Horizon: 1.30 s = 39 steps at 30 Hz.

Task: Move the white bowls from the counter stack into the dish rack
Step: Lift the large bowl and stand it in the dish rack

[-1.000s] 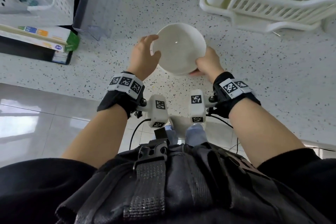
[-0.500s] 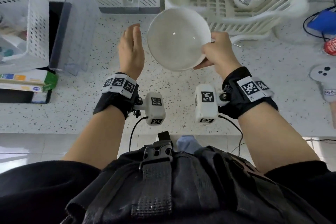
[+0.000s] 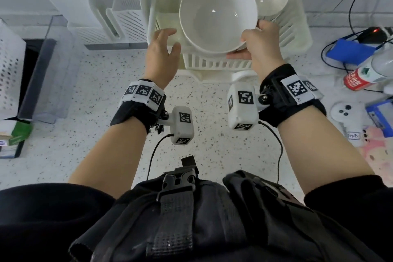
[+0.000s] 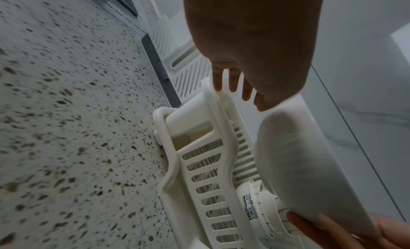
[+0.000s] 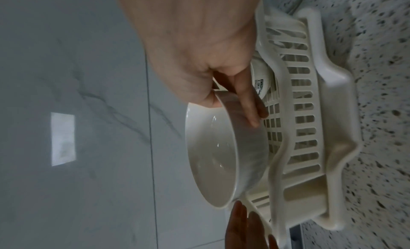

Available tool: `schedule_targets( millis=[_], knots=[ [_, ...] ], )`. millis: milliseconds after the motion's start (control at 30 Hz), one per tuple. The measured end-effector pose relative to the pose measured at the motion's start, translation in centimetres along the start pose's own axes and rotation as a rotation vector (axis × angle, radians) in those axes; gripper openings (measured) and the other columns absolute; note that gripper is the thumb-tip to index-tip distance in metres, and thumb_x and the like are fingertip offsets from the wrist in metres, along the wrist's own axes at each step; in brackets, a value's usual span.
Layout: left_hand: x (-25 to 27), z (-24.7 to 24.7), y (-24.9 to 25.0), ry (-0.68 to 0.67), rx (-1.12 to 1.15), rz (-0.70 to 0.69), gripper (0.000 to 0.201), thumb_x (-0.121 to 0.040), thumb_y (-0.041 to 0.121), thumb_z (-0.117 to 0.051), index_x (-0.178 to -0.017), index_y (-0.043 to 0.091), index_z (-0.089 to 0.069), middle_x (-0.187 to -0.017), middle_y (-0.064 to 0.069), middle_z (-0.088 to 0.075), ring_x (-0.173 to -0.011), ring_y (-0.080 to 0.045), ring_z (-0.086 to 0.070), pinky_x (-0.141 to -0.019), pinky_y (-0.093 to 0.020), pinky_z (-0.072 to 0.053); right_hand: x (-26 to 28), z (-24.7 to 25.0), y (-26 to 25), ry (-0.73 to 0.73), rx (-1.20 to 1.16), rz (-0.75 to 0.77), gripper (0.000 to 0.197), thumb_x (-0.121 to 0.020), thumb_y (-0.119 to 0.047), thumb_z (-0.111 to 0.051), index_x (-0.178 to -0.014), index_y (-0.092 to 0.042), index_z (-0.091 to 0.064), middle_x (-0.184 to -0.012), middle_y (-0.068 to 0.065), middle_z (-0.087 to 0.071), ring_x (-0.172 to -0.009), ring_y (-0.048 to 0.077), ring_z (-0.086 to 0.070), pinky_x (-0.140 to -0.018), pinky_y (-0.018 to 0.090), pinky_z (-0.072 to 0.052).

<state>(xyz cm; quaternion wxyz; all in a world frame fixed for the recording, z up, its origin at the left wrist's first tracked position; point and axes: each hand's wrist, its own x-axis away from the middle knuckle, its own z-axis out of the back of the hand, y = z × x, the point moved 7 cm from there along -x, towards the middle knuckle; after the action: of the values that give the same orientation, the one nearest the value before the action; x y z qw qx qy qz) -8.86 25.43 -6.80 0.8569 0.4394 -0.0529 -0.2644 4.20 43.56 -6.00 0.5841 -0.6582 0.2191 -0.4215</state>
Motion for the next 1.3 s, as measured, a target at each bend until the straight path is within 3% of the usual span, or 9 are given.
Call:
schedule_targets(
  millis=[100, 200, 333, 467, 600, 767, 1000, 1200, 1300],
  knots=[
    [-1.5, -1.0, 0.2, -0.041, -0.078, -0.011, 0.037, -0.091, 0.012, -0.048, -0.128, 0.010, -0.051, -0.136, -0.007, -0.049, -0.122, -0.020, -0.049, -0.092, -0.015, -0.035, -2.8, 0.0, 0.6, 0.009, -0.039, -0.041, 0.047, -0.078, 0.013, -0.038, -0.120, 0.000, -0.056, -0.125, 0.017, -0.057, -0.102, 0.045, -0.061, -0.055, 0.048, -0.062],
    [-3.2, -1.8, 0.1, -0.085, -0.108, 0.007, 0.038, -0.090, 0.012, -0.049, -0.127, 0.010, -0.051, -0.136, -0.007, -0.049, -0.118, -0.025, -0.052, -0.095, -0.019, -0.037, -5.2, -0.8, 1.2, 0.024, -0.041, -0.073, 0.052, -0.078, 0.012, -0.038, -0.124, -0.004, -0.055, -0.127, 0.015, -0.055, -0.103, 0.044, -0.060, -0.052, 0.043, -0.061],
    [-5.2, -2.8, -0.7, -0.143, -0.159, 0.018, 0.038, -0.089, 0.010, -0.049, -0.127, 0.010, -0.052, -0.136, -0.007, -0.050, -0.112, -0.029, -0.055, -0.100, -0.027, -0.040, -7.3, -2.2, 2.5, 0.038, -0.009, -0.144, 0.046, -0.082, 0.013, -0.038, -0.124, -0.002, -0.052, -0.119, 0.012, -0.052, -0.084, 0.032, -0.059, -0.051, 0.045, -0.062],
    [-6.4, -3.6, -2.3, -0.179, -0.225, 0.033, 0.039, -0.089, 0.011, -0.049, -0.128, 0.009, -0.051, -0.138, -0.007, -0.047, -0.125, -0.023, -0.047, -0.103, -0.026, -0.036, -8.5, -3.3, 4.7, 0.046, 0.002, -0.256, 0.033, -0.082, 0.015, -0.041, -0.111, 0.004, -0.052, -0.114, 0.015, -0.053, -0.078, 0.040, -0.062, -0.046, 0.045, -0.060],
    [-7.4, -4.1, -2.9, -0.184, -0.278, 0.002, 0.040, -0.088, 0.012, -0.049, -0.127, 0.011, -0.051, -0.138, -0.007, -0.049, -0.132, -0.026, -0.041, -0.105, -0.038, -0.040, -9.2, -3.9, 6.3, 0.058, 0.013, -0.338, 0.045, -0.083, 0.015, -0.039, -0.124, -0.001, -0.045, -0.115, 0.011, -0.045, -0.071, 0.035, -0.055, -0.041, 0.045, -0.058],
    [-8.4, -4.5, -3.9, -0.187, -0.336, 0.048, 0.042, -0.087, 0.017, -0.049, -0.129, 0.014, -0.049, -0.138, -0.005, -0.048, -0.133, -0.021, -0.039, -0.103, -0.038, -0.041, -9.9, -4.5, 6.9, 0.017, 0.066, -0.371, 0.040, -0.089, 0.015, -0.032, -0.121, -0.006, -0.041, -0.109, 0.006, -0.041, -0.059, 0.028, -0.052, -0.063, 0.051, -0.060],
    [-8.6, -4.9, -4.4, -0.182, -0.423, 0.086, 0.044, -0.088, 0.019, -0.046, -0.132, 0.014, -0.046, -0.142, -0.002, -0.044, -0.133, -0.021, -0.039, -0.102, -0.038, -0.039, -11.0, -5.3, 7.4, -0.012, 0.135, -0.435, 0.026, -0.092, 0.006, -0.031, -0.110, -0.012, -0.032, -0.113, 0.013, -0.043, -0.062, 0.037, -0.066, -0.050, 0.045, -0.060],
    [-8.6, -5.1, -4.5, -0.228, -0.467, 0.125, 0.050, -0.087, 0.022, -0.044, -0.137, 0.016, -0.040, -0.149, 0.000, -0.036, -0.138, -0.022, -0.033, -0.104, -0.042, -0.038, -12.3, -6.1, 7.3, 0.015, 0.082, -0.384, 0.025, -0.091, 0.010, -0.030, -0.109, -0.006, -0.039, -0.115, 0.012, -0.046, -0.089, 0.045, -0.066, -0.068, 0.051, -0.060],
    [-8.5, -5.1, -4.5, -0.222, -0.482, 0.123, 0.049, -0.088, 0.023, -0.044, -0.136, 0.016, -0.041, -0.148, 0.000, -0.038, -0.137, -0.022, -0.035, -0.103, -0.042, -0.039, -12.9, -6.2, 7.0, 0.035, 0.094, -0.356, 0.036, -0.091, 0.011, -0.030, -0.123, 0.002, -0.043, -0.108, 0.011, -0.048, -0.074, 0.035, -0.064, -0.073, 0.053, -0.060]
  ],
)
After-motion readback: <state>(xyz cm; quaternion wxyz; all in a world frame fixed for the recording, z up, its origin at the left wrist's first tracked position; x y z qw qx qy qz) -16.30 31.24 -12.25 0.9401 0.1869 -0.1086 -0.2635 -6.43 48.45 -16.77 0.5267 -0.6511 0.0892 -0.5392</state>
